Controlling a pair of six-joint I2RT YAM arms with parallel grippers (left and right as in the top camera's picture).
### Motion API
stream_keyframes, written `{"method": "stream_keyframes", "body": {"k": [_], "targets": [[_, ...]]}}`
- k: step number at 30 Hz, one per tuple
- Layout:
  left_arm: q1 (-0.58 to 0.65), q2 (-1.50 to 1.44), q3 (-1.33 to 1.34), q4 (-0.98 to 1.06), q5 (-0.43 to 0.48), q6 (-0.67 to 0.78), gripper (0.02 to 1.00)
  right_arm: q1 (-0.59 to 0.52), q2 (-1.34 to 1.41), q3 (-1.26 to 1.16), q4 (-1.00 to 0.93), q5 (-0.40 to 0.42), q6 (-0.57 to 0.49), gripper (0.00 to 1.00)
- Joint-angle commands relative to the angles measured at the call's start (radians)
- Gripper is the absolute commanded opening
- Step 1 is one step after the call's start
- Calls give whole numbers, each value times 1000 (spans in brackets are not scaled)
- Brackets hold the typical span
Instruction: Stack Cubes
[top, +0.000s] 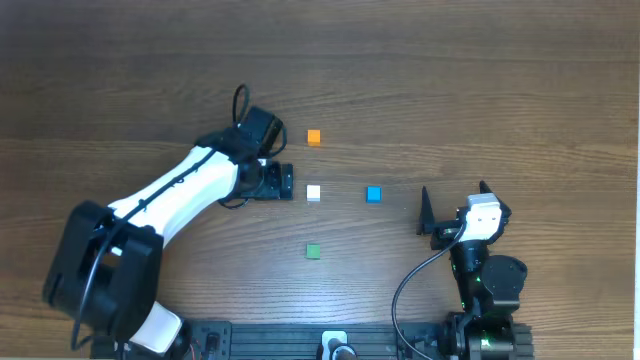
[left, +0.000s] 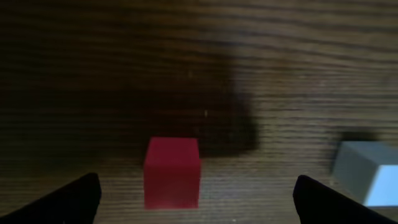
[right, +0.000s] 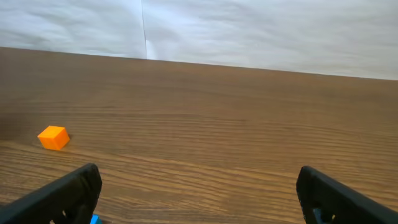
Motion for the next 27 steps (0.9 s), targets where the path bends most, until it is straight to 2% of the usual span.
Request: {"method": "stream_keyframes", "body": {"k": [1,5,19,27], "targets": [[-4,36,18,0,-34,-22,998,7,-7,-6,-4,6,-4,993],[-4,41,18,0,-51,-26,987,7,-7,-6,-4,6,-4,993],[-4,77,18,12,-85,-48,844,7,-7,-6,-4,6,-4,991],[-4,84,18,16,-108,-71,709,7,-7,-6,-4,6,-4,993]]}}
